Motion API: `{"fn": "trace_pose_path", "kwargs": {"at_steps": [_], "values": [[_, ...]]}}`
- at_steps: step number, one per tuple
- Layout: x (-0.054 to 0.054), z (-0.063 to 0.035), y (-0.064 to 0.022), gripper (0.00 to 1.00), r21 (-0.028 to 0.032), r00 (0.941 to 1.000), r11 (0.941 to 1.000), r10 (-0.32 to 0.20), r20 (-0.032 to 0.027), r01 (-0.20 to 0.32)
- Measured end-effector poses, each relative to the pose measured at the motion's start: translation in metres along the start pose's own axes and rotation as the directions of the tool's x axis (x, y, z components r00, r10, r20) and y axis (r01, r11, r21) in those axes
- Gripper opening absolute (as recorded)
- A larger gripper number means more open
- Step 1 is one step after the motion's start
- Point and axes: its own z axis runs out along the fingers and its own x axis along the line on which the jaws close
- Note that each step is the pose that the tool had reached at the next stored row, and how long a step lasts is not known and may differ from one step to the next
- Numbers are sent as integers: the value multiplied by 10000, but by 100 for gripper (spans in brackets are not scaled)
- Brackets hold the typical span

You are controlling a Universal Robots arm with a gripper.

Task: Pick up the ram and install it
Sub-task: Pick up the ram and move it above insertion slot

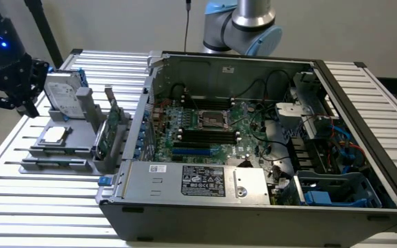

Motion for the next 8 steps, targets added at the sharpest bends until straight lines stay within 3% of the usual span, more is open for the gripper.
{"fn": "trace_pose_path", "kwargs": {"at_steps": [4,8], "values": [[-1,14,0,11,21,9974,9974,-724,-33,724],[-1,29,-1,11,42,9895,9895,-1442,-66,1442]]}}
